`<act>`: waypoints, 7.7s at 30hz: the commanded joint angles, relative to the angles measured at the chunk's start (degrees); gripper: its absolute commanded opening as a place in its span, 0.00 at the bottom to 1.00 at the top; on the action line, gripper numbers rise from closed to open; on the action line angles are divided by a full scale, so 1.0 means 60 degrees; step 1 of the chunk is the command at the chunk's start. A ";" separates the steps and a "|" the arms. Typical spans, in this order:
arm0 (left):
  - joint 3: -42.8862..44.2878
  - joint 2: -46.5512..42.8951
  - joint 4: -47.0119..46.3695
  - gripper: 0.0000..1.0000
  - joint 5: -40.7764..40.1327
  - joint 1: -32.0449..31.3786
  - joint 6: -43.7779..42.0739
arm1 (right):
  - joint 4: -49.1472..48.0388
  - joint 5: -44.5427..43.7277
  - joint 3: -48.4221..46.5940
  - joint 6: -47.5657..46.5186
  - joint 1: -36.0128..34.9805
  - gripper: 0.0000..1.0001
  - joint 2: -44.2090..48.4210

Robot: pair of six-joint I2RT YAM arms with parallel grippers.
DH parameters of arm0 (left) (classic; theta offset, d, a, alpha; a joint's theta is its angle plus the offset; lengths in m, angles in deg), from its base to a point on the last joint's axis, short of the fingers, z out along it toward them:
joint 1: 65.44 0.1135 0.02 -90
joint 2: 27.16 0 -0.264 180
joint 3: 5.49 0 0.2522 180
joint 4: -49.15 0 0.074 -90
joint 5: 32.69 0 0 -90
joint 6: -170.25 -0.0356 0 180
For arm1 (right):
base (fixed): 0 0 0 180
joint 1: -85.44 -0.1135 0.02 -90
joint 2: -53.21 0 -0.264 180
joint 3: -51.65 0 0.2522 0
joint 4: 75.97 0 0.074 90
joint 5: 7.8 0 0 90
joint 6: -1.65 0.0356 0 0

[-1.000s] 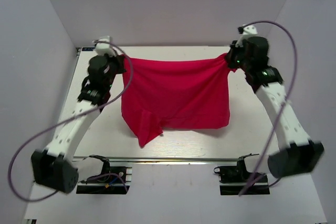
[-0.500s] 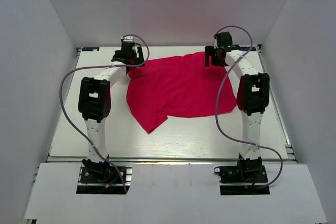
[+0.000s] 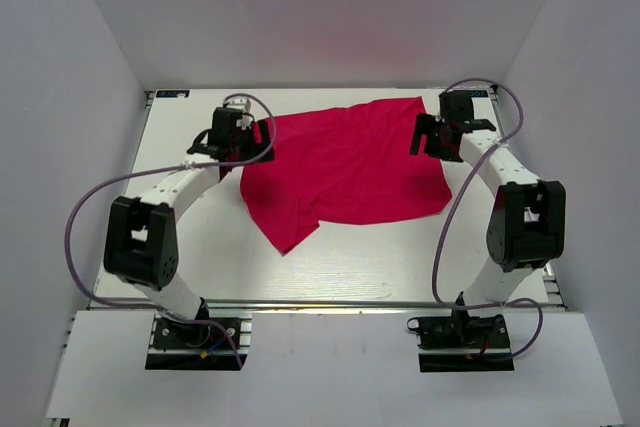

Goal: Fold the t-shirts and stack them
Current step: Flatten out the tshirt

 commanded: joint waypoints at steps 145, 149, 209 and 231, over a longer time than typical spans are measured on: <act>-0.3896 -0.2437 -0.0051 0.00 -0.2955 -0.0802 0.2413 | 0.0756 0.0286 0.2568 -0.0062 0.1669 0.00 0.1285; -0.3984 -0.2437 0.0124 0.00 -0.3144 -0.0802 0.2412 | 0.1137 -0.0331 0.2759 0.0260 0.1727 0.00 0.2018; -0.4014 -0.2818 0.0416 0.00 -0.2969 -0.0802 0.2310 | 0.0569 0.0737 0.4590 0.0643 0.1683 0.00 0.2661; 0.1155 -0.5147 0.0696 0.00 -0.5869 -0.0802 -0.0236 | 0.2222 -0.1080 -0.2862 -0.0264 0.1727 0.00 0.4171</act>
